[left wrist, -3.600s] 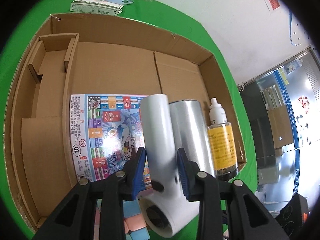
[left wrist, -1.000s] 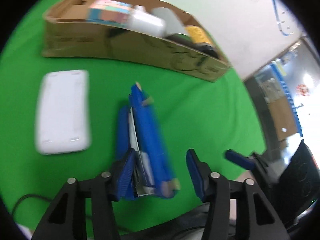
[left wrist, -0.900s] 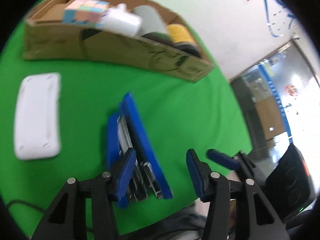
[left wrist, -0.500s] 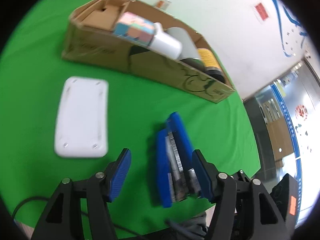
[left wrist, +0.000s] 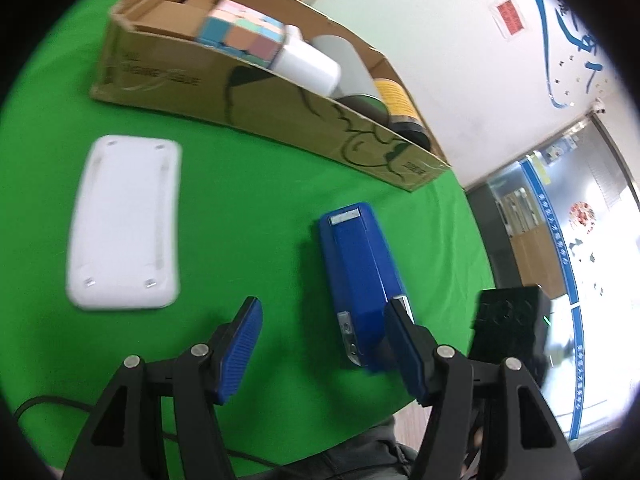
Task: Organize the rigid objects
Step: 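Grasp the blue stapler with both grippers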
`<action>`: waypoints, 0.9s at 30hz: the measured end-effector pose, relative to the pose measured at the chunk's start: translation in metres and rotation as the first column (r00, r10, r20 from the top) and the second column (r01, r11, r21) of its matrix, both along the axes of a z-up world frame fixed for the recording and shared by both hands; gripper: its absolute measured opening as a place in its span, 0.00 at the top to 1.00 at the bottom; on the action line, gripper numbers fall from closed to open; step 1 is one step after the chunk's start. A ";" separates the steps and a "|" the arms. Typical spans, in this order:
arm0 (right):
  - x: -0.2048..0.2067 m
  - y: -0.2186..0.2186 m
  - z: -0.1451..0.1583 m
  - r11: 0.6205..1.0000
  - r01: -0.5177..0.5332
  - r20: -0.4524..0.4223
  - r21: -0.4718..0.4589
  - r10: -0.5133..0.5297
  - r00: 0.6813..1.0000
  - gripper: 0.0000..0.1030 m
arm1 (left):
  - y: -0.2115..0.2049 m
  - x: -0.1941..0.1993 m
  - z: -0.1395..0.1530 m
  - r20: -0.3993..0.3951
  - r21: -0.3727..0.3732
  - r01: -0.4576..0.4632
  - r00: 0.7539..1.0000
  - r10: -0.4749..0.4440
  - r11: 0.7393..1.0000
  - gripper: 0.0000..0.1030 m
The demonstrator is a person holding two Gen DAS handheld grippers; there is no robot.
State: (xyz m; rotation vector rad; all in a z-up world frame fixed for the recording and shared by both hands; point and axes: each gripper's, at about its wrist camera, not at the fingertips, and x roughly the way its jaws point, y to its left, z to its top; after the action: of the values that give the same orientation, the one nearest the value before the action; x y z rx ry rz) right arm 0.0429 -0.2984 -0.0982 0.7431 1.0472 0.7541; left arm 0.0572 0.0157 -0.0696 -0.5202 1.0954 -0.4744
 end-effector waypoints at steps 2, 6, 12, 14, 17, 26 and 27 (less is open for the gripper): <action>0.003 -0.020 -0.003 0.998 0.038 -0.046 0.051 -0.036 0.998 0.49 | -0.010 0.007 0.000 0.004 -0.005 0.022 1.000 -0.022 1.000 0.40; -0.014 -0.040 0.028 0.969 0.161 0.115 -0.190 -0.141 0.983 0.11 | -0.032 0.024 -0.007 -0.020 -0.022 0.076 0.997 -0.077 0.997 0.40; -0.038 0.011 0.058 0.745 0.223 0.456 -0.629 0.122 0.882 0.10 | -0.066 0.046 -0.026 -0.101 -0.109 0.142 0.983 -0.153 0.984 0.40; -0.040 0.031 0.051 0.689 0.210 0.455 -0.694 0.193 0.869 0.10 | -0.073 0.046 -0.030 -0.111 -0.118 0.154 0.980 -0.167 0.981 0.40; -0.037 0.049 0.037 0.640 0.175 0.409 -0.748 0.237 0.882 0.26 | -0.081 0.047 -0.036 -0.133 -0.139 0.166 0.974 -0.184 0.976 0.37; -0.023 0.033 0.028 0.742 0.129 0.284 -0.658 0.085 0.955 0.46 | -0.075 0.049 -0.046 -0.159 -0.206 0.117 0.976 -0.151 0.971 0.34; -0.020 0.028 0.029 0.768 0.119 0.261 -0.629 0.064 0.963 0.46 | -0.071 0.048 -0.048 -0.162 -0.214 0.110 0.976 -0.146 0.971 0.33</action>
State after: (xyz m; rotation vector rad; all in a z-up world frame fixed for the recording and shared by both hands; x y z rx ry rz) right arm 0.0224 -0.2707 -0.0696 0.0531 0.9542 0.4019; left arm 0.1051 -0.0554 -0.1178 -0.6849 1.2636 -0.6690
